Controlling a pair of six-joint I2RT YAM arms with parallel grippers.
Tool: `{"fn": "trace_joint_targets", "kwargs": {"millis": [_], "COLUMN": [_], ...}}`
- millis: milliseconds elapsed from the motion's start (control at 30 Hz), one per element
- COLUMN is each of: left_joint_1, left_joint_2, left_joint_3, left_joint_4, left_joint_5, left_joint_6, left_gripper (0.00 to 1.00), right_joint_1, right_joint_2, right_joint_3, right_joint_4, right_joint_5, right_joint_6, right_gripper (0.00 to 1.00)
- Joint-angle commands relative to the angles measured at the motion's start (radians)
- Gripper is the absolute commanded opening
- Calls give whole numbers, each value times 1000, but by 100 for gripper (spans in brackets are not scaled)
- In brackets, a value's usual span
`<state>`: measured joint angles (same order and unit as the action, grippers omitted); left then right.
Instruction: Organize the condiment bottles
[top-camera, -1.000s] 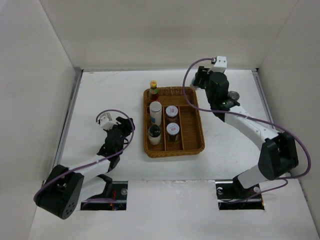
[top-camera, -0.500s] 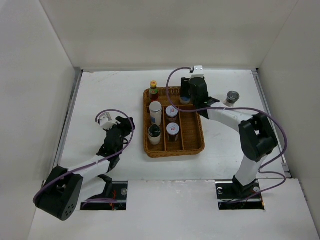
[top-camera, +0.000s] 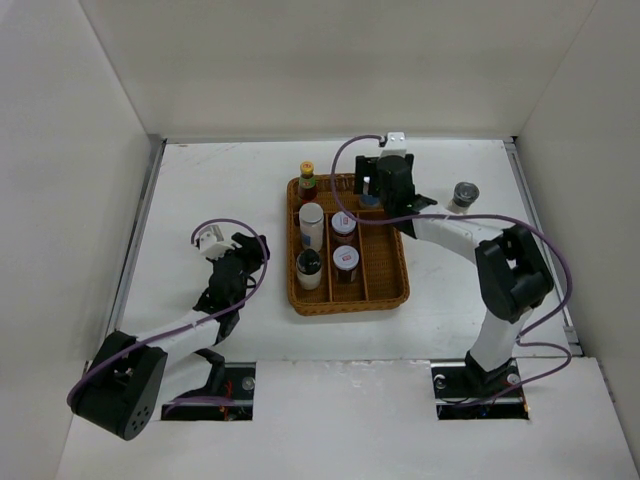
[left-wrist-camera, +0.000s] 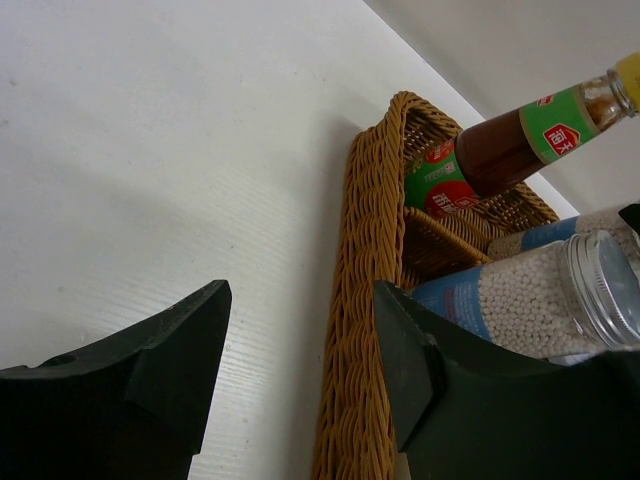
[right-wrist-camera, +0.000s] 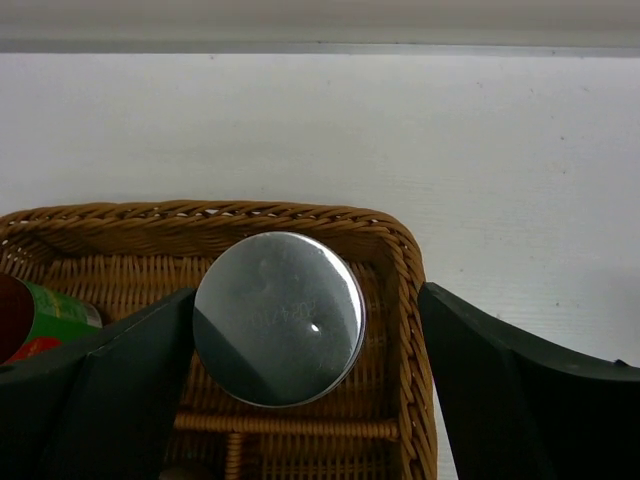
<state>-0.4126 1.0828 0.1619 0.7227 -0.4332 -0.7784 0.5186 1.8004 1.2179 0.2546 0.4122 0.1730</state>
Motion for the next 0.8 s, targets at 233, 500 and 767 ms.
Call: {"fn": "trace_joint_targets", "kwargs": {"millis": [233, 500, 767], "left_joint_1": [5, 7, -8], "left_joint_2": [-18, -12, 16], "left_joint_3": [5, 4, 10], "left_joint_4": [52, 52, 66], "left_joint_5": [1, 10, 20], "left_joint_6": [-7, -10, -13], "left_gripper": [58, 58, 58], "right_joint_1": [-30, -291, -420], "right_joint_2": [-308, -400, -239], "right_joint_3": [-56, -248, -245], "right_joint_4": [46, 25, -71], "right_joint_5": [27, 278, 211], "right_joint_6": [34, 95, 114], "right_gripper": [100, 100, 100]}}
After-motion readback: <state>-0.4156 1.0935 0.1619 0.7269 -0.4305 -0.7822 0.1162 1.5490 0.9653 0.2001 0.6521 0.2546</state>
